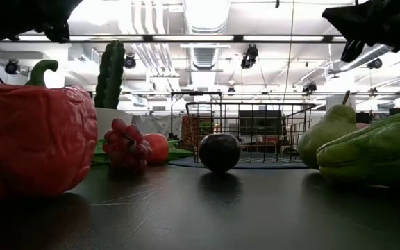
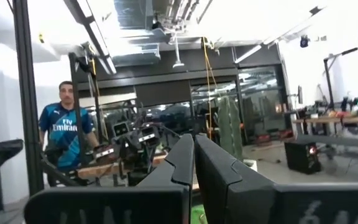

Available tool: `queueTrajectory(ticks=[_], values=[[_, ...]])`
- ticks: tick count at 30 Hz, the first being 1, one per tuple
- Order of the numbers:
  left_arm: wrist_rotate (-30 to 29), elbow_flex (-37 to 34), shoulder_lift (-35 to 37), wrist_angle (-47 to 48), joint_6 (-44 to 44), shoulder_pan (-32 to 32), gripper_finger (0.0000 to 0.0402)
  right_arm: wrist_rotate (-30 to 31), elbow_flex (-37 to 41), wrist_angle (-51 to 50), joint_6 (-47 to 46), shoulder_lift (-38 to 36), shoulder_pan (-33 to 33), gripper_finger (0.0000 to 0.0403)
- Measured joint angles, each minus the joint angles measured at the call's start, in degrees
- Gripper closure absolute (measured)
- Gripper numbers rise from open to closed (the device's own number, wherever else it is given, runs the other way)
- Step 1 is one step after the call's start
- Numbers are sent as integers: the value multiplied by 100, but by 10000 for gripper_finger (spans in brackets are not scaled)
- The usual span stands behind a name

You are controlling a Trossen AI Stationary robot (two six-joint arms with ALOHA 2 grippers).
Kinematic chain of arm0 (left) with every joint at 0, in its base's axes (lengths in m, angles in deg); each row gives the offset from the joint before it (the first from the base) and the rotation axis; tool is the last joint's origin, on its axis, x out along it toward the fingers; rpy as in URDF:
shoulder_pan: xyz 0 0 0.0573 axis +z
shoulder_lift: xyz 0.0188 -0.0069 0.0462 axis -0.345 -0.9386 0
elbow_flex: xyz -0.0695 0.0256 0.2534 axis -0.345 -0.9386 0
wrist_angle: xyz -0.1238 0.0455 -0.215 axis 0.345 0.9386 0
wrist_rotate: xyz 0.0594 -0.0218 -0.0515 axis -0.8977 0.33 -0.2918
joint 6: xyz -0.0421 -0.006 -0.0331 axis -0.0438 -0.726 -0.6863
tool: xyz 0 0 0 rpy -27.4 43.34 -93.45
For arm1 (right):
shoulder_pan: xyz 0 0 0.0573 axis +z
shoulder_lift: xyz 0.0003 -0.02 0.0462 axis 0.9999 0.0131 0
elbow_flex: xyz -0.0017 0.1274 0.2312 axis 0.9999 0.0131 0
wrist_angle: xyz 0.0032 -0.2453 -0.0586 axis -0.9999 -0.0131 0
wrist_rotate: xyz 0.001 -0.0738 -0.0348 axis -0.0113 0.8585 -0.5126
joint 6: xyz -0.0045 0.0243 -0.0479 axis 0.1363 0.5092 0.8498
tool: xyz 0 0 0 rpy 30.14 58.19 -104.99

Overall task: Build produce basket
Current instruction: Put the green pear into the gold wire basket

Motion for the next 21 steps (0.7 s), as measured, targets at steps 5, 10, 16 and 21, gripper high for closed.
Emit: queueTrajectory(ticks=[5, 10, 16, 21], values=[[1, 35, -111, -406, 139, 0, 402, -29, -343, -29, 248, 337, 2, 394], [0, 81, -165, -846, 143, 0, 402, -324, -770, -445, 466, 692, 8, 394], [-7, 83, -131, -1154, 253, 0, 402, -893, -1280, -1049, 607, 1194, 155, 394], [-15, 107, -107, -1327, 300, 0, 402, -929, -1741, -1724, 715, 1566, 438, 394]])
